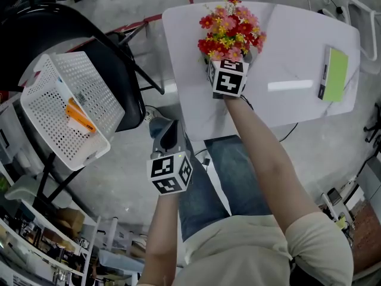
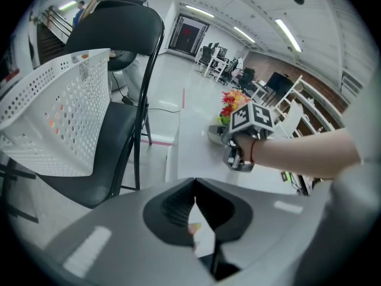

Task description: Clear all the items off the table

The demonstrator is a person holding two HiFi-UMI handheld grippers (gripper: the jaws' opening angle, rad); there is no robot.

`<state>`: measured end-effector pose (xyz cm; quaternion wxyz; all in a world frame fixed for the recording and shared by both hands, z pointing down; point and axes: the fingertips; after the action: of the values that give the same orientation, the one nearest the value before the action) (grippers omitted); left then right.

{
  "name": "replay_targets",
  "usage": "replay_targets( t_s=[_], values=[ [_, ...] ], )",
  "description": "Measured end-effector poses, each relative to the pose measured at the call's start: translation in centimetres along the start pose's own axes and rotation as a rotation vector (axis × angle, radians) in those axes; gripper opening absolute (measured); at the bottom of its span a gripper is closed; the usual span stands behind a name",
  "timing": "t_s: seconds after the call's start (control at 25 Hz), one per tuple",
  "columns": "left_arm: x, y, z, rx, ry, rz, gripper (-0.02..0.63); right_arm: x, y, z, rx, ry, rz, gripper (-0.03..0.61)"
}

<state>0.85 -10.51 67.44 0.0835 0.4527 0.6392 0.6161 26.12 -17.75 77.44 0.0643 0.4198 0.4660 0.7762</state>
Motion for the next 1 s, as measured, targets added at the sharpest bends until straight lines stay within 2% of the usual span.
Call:
replay_targets(
  t_s=[0.32,1.0],
  values=[
    [1.1,0.5,0.0,0.005,-0.005,-0.013,0.008,-0.5,0.1,0.0,0.000,-0.016,0.047,0.492],
    [0.2,-0.5,0.5,0.001,0.003,0.027,0.008,0.1,-2.5,2.1,0.017,-0.062,0.021,0.488]
  ],
)
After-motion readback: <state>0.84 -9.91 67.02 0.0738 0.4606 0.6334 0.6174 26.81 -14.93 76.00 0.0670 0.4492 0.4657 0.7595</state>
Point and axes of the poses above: the fingertips, and each gripper's own axes: y forward along the fingers, z to its right, x out of its underside, and after that the axes turned 12 degrees about y, right-handed
